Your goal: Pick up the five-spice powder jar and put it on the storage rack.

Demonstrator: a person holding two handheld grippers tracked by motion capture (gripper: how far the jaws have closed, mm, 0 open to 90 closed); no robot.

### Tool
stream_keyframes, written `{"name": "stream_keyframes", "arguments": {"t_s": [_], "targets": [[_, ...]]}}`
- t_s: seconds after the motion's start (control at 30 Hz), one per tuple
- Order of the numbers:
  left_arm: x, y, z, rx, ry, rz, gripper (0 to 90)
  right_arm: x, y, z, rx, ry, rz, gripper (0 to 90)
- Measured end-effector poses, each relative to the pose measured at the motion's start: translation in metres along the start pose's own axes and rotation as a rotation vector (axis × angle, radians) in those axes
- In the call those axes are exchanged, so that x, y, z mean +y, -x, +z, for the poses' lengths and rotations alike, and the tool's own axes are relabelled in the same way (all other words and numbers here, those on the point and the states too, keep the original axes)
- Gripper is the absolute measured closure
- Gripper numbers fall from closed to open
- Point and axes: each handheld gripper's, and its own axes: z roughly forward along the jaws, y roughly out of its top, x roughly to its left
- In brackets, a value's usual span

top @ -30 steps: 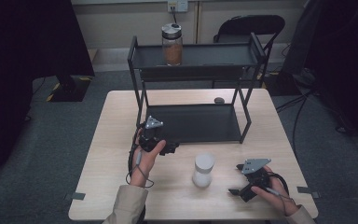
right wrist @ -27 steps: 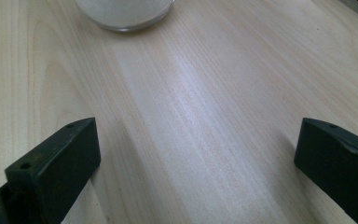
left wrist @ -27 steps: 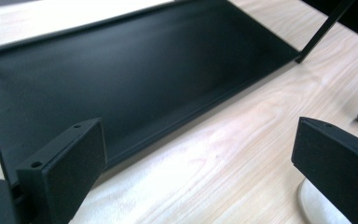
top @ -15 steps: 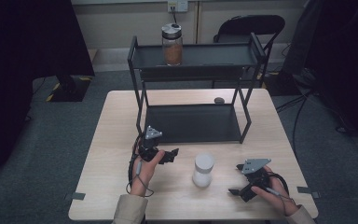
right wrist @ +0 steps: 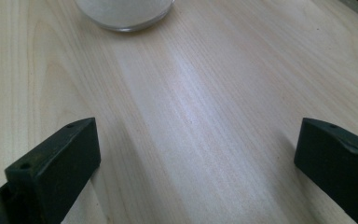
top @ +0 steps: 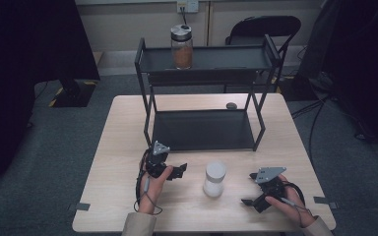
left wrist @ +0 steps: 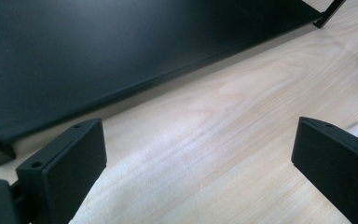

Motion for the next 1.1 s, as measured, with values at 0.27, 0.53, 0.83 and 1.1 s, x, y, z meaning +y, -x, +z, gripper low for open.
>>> {"name": "stream_keyframes", "arguments": {"t_s": [0.27, 0.53, 0.83, 1.1], "targets": [[-0.016, 0.0, 0.002, 0.024, -0.016, -0.019, 2.4, 0.0, 0.0, 0.0, 0.0, -0.001, 0.001, 0.0], [-0.029, 0.003, 0.001, 0.073, -0.044, 0.002, 2.5, 0.0, 0.0, 0.0, 0.0, -0.001, 0.001, 0.0], [-0.036, 0.004, 0.002, 0.094, -0.071, 0.01, 2.7, 0.0, 0.0, 0.0, 0.0, -0.001, 0.001, 0.0], [-0.038, 0.013, 0.004, 0.122, -0.092, 0.09, 0.5, 0.0, 0.0, 0.0, 0.0, -0.001, 0.001, 0.0]]}}
